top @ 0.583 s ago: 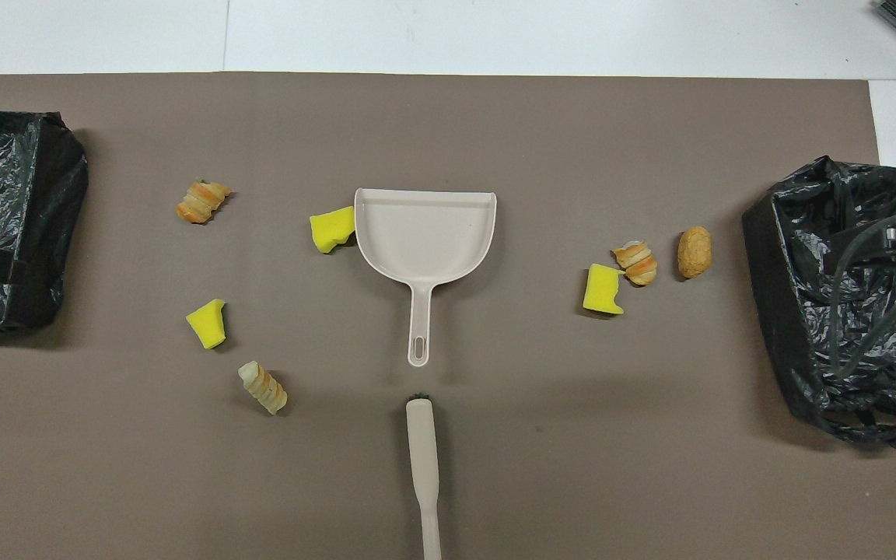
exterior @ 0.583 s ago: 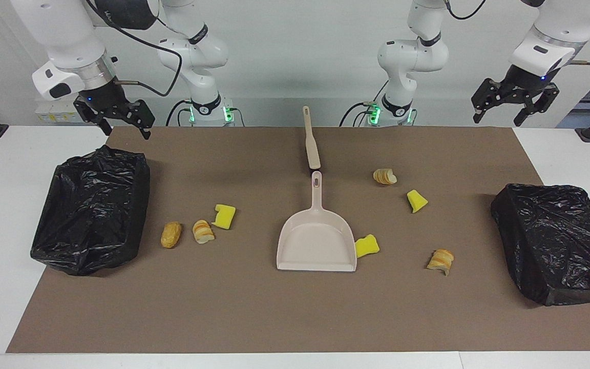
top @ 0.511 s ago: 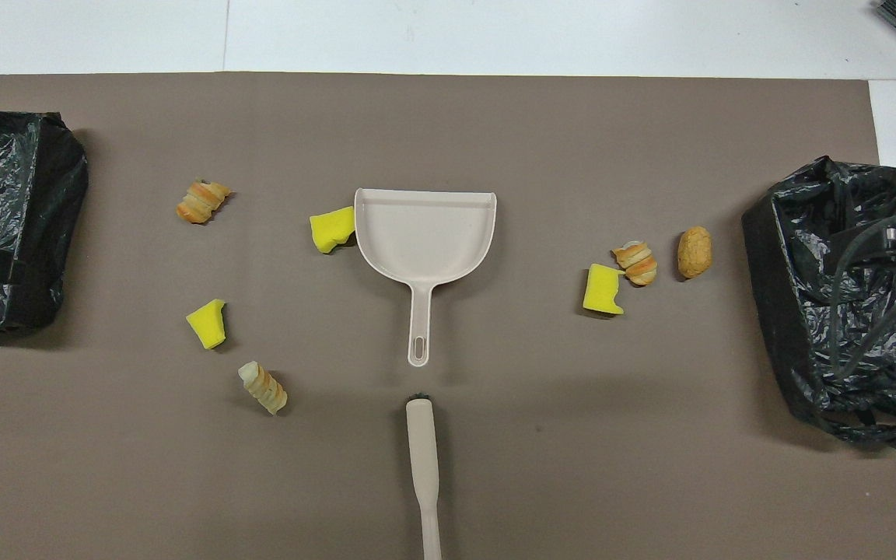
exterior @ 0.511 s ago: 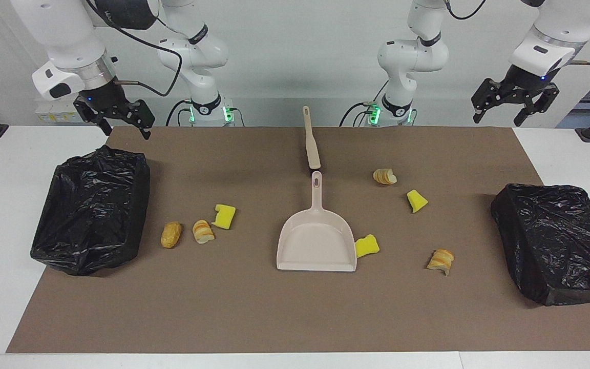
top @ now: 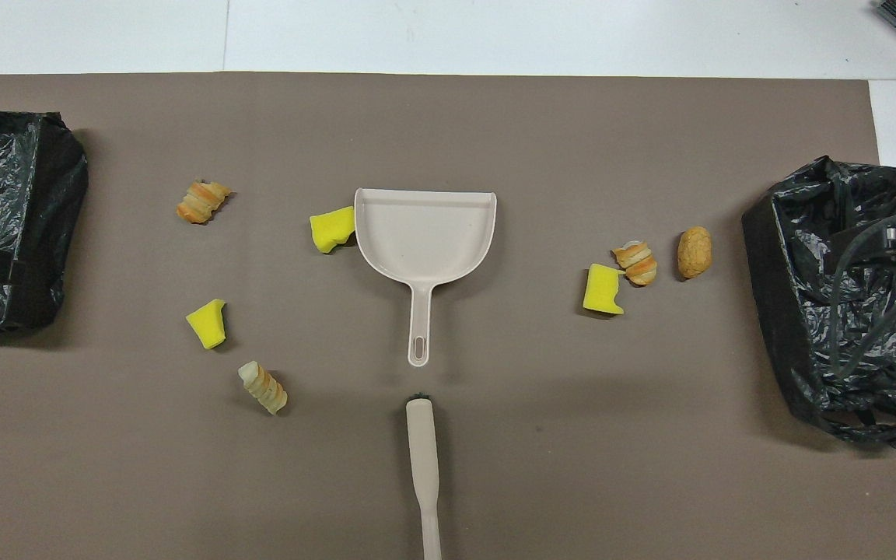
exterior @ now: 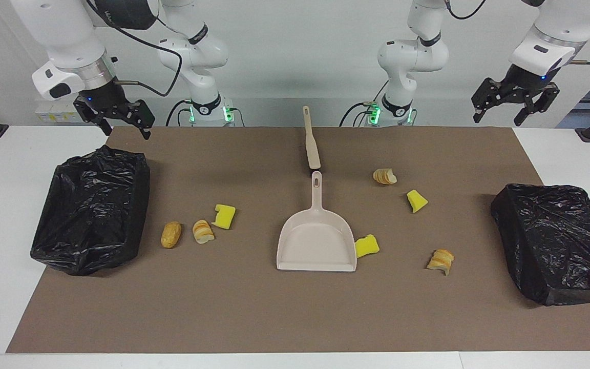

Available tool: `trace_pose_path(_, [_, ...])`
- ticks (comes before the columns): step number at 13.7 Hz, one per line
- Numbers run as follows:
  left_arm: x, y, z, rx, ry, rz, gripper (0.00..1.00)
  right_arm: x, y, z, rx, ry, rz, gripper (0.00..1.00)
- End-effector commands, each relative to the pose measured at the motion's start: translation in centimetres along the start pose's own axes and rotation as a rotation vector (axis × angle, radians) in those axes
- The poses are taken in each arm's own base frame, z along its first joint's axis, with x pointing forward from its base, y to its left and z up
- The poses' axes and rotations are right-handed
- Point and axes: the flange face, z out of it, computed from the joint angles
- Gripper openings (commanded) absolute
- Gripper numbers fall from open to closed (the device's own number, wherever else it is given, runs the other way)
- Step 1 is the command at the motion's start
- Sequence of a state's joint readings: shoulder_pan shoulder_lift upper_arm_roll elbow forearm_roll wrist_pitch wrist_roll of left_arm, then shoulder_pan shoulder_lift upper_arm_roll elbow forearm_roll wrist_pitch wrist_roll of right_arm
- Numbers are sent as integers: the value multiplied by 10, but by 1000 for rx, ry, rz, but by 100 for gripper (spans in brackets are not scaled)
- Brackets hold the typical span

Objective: Sweep and dump trash in bin

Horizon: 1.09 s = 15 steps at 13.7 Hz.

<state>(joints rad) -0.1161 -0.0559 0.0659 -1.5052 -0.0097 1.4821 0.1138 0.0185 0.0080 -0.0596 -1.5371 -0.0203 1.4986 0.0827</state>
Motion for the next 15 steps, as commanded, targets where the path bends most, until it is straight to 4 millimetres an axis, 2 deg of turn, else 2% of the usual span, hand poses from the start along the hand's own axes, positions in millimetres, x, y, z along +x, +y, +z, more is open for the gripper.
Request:
trace_pose_path(1, [-9,19,4,-19,-8,30,100,-6,-1,2,9,-2,-35,100])
trace_pose_path(3, [-13,53,21,-23,-42,67,100,-20,-12,9,53,-8,-47,100])
trace_pose_path(5, [-22,94,46,-26,-75,98,100,-18,-29,17,92,-2,-68,100])
trace_pose_path(7, [-38,139,70,-30,-72,108,100,-9,-58,33,110,-15,-108,100])
trace_pose_path(9, [-56,192,97,-26,-74,92,100,0,-87,59,118,-21,-147,100])
trace_pose_path(11, [-74,246,115,-27,-57,24,100,10,-110,85,117,-10,-173,100])
trace_pose_path(12, [-82,265,123,-28,-53,19,100,14,-124,97,115,-14,-192,100])
trace_pose_path(15, [-117,317,155,-7,-87,22,100,9,-173,128,100,-48,-204,100])
